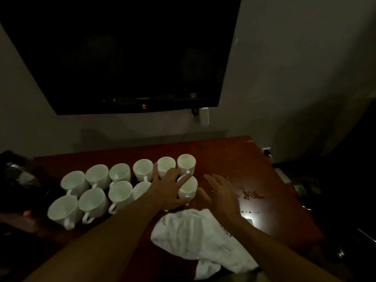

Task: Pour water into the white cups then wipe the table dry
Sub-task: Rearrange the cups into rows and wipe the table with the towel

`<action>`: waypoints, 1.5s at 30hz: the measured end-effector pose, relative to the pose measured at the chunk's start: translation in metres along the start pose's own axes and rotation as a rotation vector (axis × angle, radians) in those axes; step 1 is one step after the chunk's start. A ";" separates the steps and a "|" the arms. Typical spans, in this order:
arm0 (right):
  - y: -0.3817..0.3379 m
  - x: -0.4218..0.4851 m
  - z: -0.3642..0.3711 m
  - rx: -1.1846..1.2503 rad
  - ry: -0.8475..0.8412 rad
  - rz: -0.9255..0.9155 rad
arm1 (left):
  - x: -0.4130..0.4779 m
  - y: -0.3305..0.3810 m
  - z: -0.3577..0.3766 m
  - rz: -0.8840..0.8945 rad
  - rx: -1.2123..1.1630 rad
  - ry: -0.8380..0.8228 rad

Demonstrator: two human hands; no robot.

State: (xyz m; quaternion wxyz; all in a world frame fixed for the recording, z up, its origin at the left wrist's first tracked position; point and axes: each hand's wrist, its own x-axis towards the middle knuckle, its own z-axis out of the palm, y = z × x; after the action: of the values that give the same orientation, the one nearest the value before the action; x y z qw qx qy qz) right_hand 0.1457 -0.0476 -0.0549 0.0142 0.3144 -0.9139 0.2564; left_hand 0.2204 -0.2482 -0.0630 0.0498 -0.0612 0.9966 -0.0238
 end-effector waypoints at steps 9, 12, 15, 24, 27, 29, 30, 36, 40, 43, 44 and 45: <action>0.068 -0.045 0.010 -0.056 -0.081 0.163 | 0.014 0.064 0.029 0.038 -0.003 -0.004; 0.081 -0.062 0.025 -0.034 -0.090 0.191 | 0.001 0.078 0.044 0.039 0.027 0.008; 0.084 -0.074 0.045 -0.024 -0.103 0.215 | -0.016 0.092 0.065 0.010 -0.008 0.021; 0.101 -0.112 0.096 -0.071 -0.227 0.276 | -0.030 0.125 0.127 0.086 -0.140 -0.097; 0.109 -0.111 0.097 -0.115 -0.194 0.269 | -0.026 0.126 0.142 0.107 -0.099 -0.101; 0.114 -0.112 0.100 -0.085 -0.160 0.266 | -0.024 0.128 0.150 0.086 -0.115 -0.054; 0.117 -0.113 0.101 -0.064 -0.146 0.274 | -0.023 0.131 0.154 0.069 -0.143 -0.027; 0.134 -0.110 0.106 -0.017 -0.048 0.273 | -0.011 0.145 0.167 0.026 -0.304 0.137; 0.164 -0.098 0.102 -0.032 0.003 0.219 | 0.006 0.164 0.167 -0.027 -0.323 0.170; 0.190 -0.085 0.097 -0.049 0.043 0.187 | 0.026 0.183 0.162 -0.049 -0.373 0.207; 0.195 -0.080 0.095 -0.055 0.047 0.190 | 0.032 0.187 0.162 -0.053 -0.371 0.233; 0.200 -0.076 0.094 -0.064 0.045 0.195 | 0.039 0.189 0.161 -0.053 -0.372 0.249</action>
State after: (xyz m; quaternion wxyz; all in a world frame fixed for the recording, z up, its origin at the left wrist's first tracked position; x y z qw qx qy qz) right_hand 0.1028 0.0846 -0.2420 0.0194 0.2174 -0.9473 0.2343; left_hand 0.1755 -0.0724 -0.2374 -0.0864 -0.0918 0.9803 0.1517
